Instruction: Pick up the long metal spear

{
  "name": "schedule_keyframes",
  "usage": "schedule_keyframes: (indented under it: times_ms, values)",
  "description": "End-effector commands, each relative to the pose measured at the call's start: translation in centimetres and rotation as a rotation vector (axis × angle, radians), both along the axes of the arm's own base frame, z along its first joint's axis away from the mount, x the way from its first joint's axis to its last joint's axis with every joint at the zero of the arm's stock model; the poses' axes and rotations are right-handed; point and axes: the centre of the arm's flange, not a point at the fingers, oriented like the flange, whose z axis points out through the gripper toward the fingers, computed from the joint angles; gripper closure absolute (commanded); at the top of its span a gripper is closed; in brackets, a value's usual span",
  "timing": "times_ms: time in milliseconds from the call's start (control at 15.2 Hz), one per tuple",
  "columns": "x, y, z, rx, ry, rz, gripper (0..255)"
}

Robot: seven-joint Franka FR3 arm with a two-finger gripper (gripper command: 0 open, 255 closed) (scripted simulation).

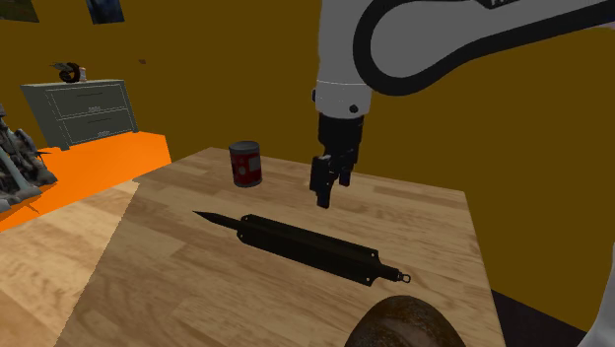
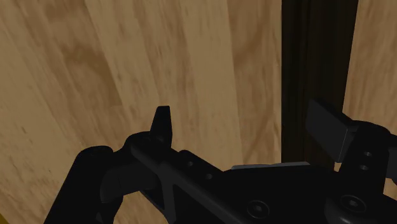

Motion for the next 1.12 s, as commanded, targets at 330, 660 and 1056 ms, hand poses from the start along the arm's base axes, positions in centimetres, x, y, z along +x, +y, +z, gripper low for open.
schedule_keyframes:
  times_ms: [330, 660, 1056]
  values:
    - [4.6, 7.3, -3.5, -0.002, 0.024, 0.099, 0]
    - [5.8, 9.5, -5.7, -0.002, 0.031, 0.128, 0]
    - [5.8, 9.5, -8.6, -0.002, 0.031, 0.128, 0]
